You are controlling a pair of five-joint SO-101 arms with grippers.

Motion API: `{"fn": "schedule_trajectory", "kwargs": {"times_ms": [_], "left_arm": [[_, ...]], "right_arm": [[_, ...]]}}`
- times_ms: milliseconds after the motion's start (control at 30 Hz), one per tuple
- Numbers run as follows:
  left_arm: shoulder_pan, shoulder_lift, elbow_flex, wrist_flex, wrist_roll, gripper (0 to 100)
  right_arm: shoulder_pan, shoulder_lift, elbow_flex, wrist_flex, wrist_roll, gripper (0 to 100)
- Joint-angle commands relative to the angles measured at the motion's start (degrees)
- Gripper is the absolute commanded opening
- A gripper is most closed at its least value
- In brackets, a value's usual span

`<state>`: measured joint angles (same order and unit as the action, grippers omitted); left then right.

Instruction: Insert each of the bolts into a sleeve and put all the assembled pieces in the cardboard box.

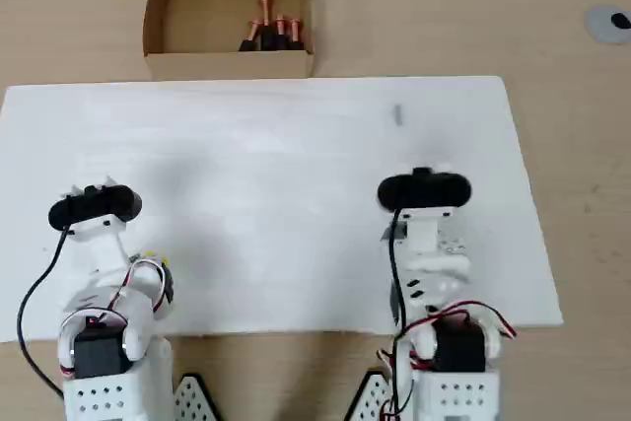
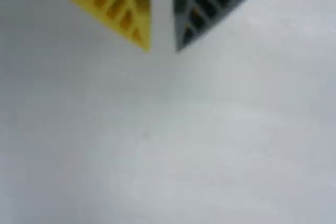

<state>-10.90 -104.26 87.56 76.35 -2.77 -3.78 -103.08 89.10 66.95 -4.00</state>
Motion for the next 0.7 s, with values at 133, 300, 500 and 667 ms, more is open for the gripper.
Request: {"fn": "schedule_trajectory", "kwargs": {"times_ms": [133, 300, 500, 667], "left_arm": [[-0.5, -0.2, 3.0, -2.8, 0.1, 4], [-0.4, -0.2, 3.1, -2.8, 0.1, 4], [-0.4, -0.2, 3.1, -2.8, 0.1, 4], [-0.4, -0.2, 3.1, -2.8, 0.1, 4]], "right_arm": [[1.2, -5.7, 6.1, -1.5, 0.1, 1.0], [1.3, -5.7, 5.9, -1.3, -0.1, 1.0], [1.1, -5.7, 5.9, -1.5, 0.1, 1.0], [1.1, -5.7, 5.9, -1.5, 0.1, 1.0]]}}
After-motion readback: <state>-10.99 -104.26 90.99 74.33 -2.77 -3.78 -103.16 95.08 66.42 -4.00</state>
